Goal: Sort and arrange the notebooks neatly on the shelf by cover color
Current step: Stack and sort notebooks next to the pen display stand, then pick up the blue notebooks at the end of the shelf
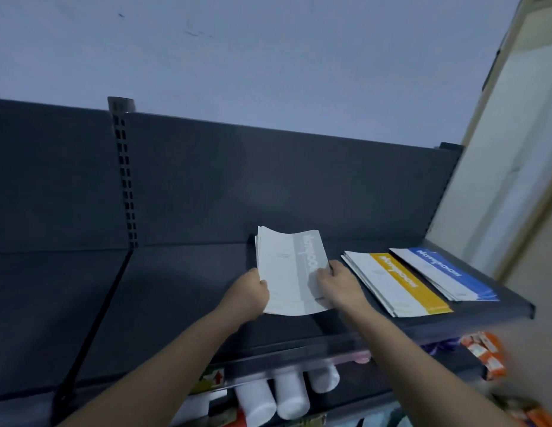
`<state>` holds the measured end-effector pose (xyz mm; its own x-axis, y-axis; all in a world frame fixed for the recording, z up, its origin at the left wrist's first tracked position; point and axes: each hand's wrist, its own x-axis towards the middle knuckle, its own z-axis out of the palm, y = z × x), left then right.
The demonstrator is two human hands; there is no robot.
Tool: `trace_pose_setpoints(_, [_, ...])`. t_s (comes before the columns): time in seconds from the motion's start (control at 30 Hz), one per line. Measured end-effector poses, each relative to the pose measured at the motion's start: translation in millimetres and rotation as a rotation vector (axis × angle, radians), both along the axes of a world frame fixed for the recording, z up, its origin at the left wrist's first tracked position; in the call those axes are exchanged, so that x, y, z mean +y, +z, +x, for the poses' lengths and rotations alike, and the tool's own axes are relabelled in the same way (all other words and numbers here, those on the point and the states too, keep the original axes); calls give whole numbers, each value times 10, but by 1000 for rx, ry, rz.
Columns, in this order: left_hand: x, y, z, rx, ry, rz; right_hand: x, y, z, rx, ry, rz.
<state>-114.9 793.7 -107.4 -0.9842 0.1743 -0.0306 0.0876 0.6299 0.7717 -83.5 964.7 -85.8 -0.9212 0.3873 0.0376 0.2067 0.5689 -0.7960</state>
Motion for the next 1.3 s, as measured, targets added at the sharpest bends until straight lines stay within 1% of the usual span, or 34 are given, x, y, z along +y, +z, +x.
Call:
trace_pose_setpoints(0.07, [143, 7, -38, -2, -18, -41, 137, -13, -42, -26, -9, 97])
trace_pose_setpoints(0.17, [351, -44, -85, -2, -40, -118, 326, -3, -47, -97, 12, 187])
trace_pose_setpoints(0.3, [596, -44, -69, -27, -74, -209, 559, 9, -35, -148, 70, 307])
trace_pose_setpoints(0.4, [730, -74, -9, -32, -89, -281, 714, -22, -58, -227, 125, 379])
trace_pose_setpoints(0.53, [824, -84, 59, -51, -57, -390, 857, -106, -114, -290, 221, 547])
trace_pose_setpoints(0.63, [851, -37, 112, -63, -33, -530, 905, -175, -137, -249, 240, 637])
trace_pose_setpoints(0.7, [866, -17, 127, -78, -30, -585, 907, -210, -149, -215, 236, 678])
trace_pose_setpoints(0.87, [872, 38, 167, -75, -7, -613, 871, -161, -144, -160, 225, 786])
trace_pose_setpoints(0.93, [824, 72, 196, -29, 30, -601, 843, -118, -161, -124, 257, 829])
trace_pose_setpoints(1.03, [665, 149, 260, 86, 126, -610, 745, -85, -205, -55, 323, 808])
trace_pose_setpoints(1.1, [502, 210, 314, 160, 204, -672, 619, -70, -228, 7, 391, 793])
trace_pose_setpoints(1.3, [-62, 370, 569, 286, 311, -863, -6, 58, -218, 168, 601, 814])
